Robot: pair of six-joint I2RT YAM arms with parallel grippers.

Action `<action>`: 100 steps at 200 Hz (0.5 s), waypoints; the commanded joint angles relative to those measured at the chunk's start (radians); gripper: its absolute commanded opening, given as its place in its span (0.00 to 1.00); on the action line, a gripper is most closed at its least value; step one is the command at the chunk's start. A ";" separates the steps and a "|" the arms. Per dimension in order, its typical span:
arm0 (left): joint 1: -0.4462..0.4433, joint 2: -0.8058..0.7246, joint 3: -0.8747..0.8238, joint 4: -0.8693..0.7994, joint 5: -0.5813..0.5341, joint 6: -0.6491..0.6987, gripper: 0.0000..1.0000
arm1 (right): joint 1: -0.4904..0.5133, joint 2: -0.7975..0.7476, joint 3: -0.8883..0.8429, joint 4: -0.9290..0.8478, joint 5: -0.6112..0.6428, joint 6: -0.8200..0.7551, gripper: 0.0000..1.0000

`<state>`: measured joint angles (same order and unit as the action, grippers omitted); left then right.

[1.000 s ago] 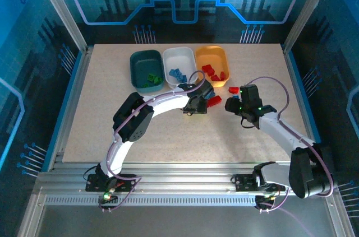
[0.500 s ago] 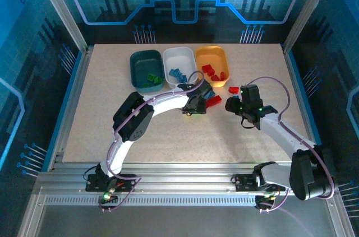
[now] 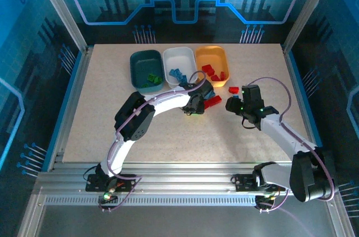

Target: Sort the legos into containers by color

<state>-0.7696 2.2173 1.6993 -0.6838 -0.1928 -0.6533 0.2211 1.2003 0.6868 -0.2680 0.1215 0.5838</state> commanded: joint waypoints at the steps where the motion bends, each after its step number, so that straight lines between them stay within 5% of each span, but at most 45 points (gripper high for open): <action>1: 0.001 0.010 -0.036 -0.060 -0.018 0.018 0.37 | -0.015 -0.025 -0.013 0.009 -0.012 0.006 0.62; 100: 0.022 -0.363 -0.173 -0.147 -0.070 0.125 0.35 | -0.016 -0.015 -0.010 0.007 -0.004 0.002 0.62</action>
<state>-0.7818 1.9938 1.5249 -0.7570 -0.2150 -0.5995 0.2211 1.1866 0.6842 -0.2680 0.1188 0.5838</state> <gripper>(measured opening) 0.404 0.623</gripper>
